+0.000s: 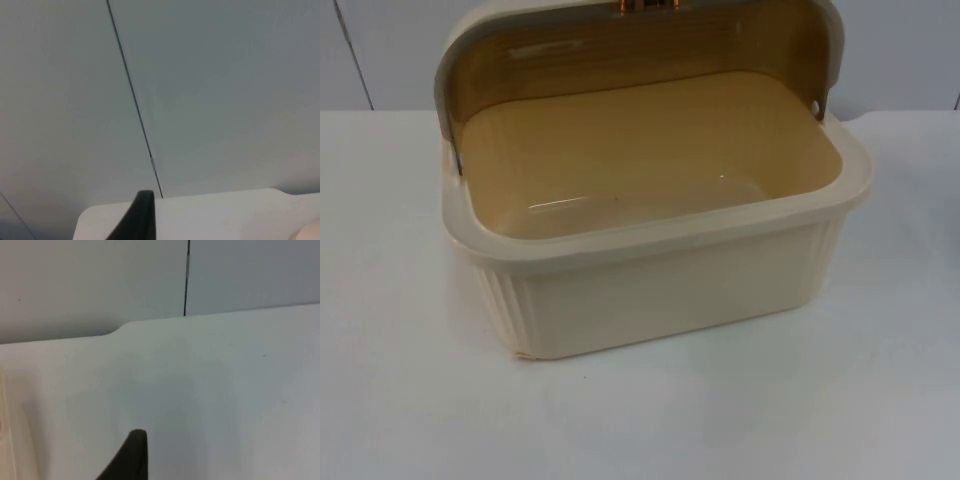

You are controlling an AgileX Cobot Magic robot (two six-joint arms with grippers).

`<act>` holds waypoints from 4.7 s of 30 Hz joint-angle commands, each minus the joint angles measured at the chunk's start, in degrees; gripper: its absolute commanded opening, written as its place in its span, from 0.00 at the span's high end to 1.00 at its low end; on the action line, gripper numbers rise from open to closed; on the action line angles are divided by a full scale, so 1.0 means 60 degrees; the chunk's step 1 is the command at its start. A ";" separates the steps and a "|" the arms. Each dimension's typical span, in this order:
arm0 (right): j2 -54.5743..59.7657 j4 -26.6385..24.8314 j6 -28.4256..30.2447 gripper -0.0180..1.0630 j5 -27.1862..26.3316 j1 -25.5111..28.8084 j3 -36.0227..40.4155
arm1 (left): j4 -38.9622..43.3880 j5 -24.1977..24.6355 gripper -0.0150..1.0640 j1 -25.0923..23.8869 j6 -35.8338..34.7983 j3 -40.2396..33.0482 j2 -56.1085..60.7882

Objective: Open the box lid with the left hand, place the block into the box with the right hand, then close the box lid with the left hand.

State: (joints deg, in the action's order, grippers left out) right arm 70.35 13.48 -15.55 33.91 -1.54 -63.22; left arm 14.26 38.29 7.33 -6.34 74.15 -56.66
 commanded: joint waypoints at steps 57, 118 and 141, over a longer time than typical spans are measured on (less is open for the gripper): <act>0.6906 -0.1513 0.2591 0.07 0.0513 0.0830 0.0093 | 0.0157 -0.0014 0.01 0.0061 -0.0081 -0.0039 -0.0350; 0.2837 -0.1775 0.2305 0.99 0.1892 0.0809 -0.6202 | 0.0205 -0.0263 0.01 0.0061 -0.0081 -0.0039 0.0034; -0.1136 -0.3372 0.3561 0.99 -0.0776 0.0794 -0.0880 | 0.0303 -0.0246 0.01 0.0061 -0.0064 -0.0039 0.0034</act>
State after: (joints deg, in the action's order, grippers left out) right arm 65.62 -6.17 5.38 32.38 3.16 -71.01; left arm 15.47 37.12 7.33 -6.34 74.11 -56.90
